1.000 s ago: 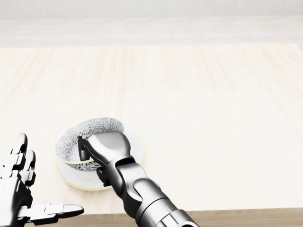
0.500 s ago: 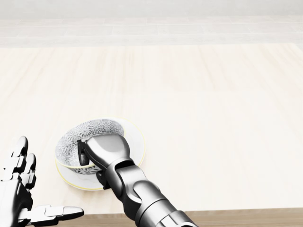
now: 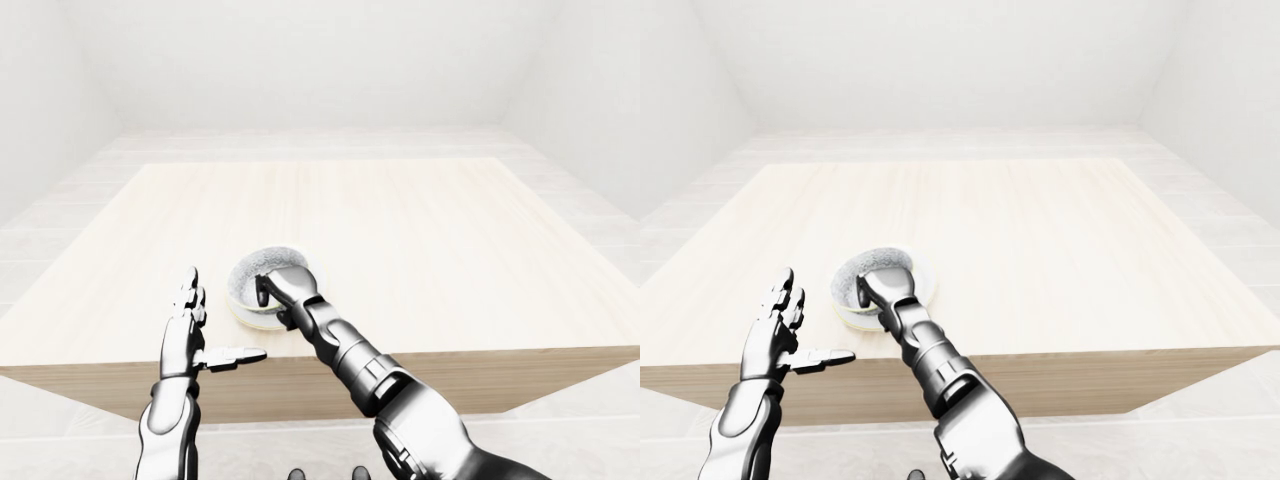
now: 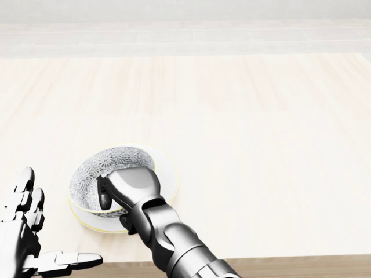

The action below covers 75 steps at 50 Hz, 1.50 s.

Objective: Put the bowl on the plate.

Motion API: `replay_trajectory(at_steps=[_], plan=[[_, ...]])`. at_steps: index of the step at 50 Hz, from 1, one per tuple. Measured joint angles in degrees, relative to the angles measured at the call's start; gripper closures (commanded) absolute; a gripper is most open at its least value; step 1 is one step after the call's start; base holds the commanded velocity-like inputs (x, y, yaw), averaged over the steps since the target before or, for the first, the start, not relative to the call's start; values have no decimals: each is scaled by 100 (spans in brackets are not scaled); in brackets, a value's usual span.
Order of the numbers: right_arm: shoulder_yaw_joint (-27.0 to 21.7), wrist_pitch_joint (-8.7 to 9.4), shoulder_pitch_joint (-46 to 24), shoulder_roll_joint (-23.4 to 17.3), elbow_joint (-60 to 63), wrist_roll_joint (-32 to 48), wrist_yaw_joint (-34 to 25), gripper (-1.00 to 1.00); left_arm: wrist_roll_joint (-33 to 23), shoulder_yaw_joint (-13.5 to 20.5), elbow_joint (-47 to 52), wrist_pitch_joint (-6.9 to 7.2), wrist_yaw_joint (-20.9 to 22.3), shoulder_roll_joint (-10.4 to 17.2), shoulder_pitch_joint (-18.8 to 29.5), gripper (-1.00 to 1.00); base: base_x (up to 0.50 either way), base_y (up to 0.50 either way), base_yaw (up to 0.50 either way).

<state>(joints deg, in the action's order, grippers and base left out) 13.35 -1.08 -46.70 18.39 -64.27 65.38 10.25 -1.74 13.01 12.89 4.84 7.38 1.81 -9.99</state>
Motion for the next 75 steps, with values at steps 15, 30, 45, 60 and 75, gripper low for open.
replay_trajectory(at_steps=[15, 30, 45, 60, 75], plan=[[8, 20, 60, -24, 84, -6, -72, 63, 3, -6, 21, 16, -9, 16, 50, -100, 0, 0, 0], [-1, 71, 112, -41, 234, 69, -105, 45, -2, -22, 18, 16, -22, 25, 85, -100, 0, 0, 0], [2, 65, 132, -26, 326, 32, -81, 25, 3, -24, -13, 14, -24, 23, 62, -100, 0, 0, 0], [27, 70, 162, -13, 325, 84, -59, -2, 10, -9, -29, 1, -19, 22, 37, -100, 0, 0, 0], [37, 77, 197, -3, 341, 115, -59, -22, 6, -5, -58, -22, -19, 19, 36, -100, 0, 0, 0]])
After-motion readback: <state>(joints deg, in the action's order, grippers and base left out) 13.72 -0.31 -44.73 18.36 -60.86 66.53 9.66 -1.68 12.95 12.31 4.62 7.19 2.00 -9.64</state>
